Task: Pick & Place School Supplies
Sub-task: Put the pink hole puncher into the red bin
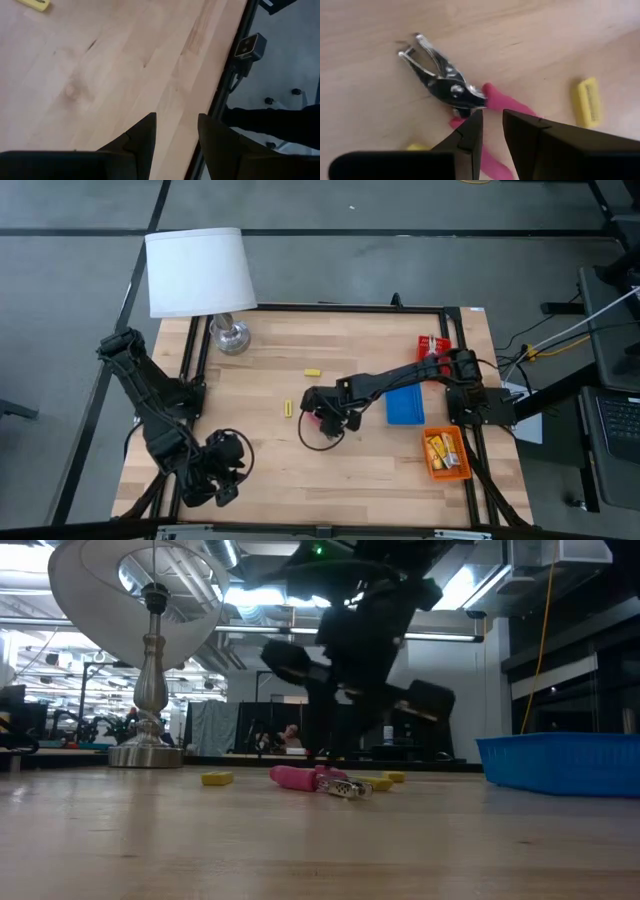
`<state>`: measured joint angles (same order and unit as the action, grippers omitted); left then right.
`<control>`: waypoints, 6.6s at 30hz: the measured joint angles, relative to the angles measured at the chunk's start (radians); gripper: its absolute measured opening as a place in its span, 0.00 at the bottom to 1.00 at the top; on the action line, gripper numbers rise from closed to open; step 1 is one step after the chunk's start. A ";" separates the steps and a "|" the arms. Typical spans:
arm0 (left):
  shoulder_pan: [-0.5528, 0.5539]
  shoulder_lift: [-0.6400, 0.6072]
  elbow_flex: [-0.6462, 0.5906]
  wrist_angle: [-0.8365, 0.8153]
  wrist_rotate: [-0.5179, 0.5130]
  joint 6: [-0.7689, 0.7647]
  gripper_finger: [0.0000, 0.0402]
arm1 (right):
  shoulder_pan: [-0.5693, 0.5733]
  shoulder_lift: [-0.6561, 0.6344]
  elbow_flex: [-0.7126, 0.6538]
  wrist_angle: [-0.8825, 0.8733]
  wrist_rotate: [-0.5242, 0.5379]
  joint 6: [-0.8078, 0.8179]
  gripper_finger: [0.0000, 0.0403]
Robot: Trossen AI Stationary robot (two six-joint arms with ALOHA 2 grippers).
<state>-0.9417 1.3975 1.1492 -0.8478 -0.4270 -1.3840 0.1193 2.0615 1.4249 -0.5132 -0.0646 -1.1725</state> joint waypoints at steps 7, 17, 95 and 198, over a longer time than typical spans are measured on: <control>-0.035 0.000 0.000 -0.001 -0.022 -0.061 0.35 | -0.002 0.007 -0.003 0.061 -0.004 0.124 0.30; -0.052 0.000 0.000 -0.001 -0.036 -0.097 0.35 | 0.018 0.007 -0.002 0.102 -0.062 0.511 0.46; -0.053 0.000 0.000 0.013 -0.132 -0.017 0.35 | 0.045 0.082 0.152 -0.205 0.284 2.135 0.46; 0.029 0.001 0.000 0.013 -0.571 -0.114 0.35 | -0.743 -1.446 -1.007 -0.203 0.474 3.472 0.11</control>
<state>-0.9130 1.3987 1.1496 -0.8352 -0.9978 -1.4979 -0.6239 0.6155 0.4179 -0.7158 0.4090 2.2994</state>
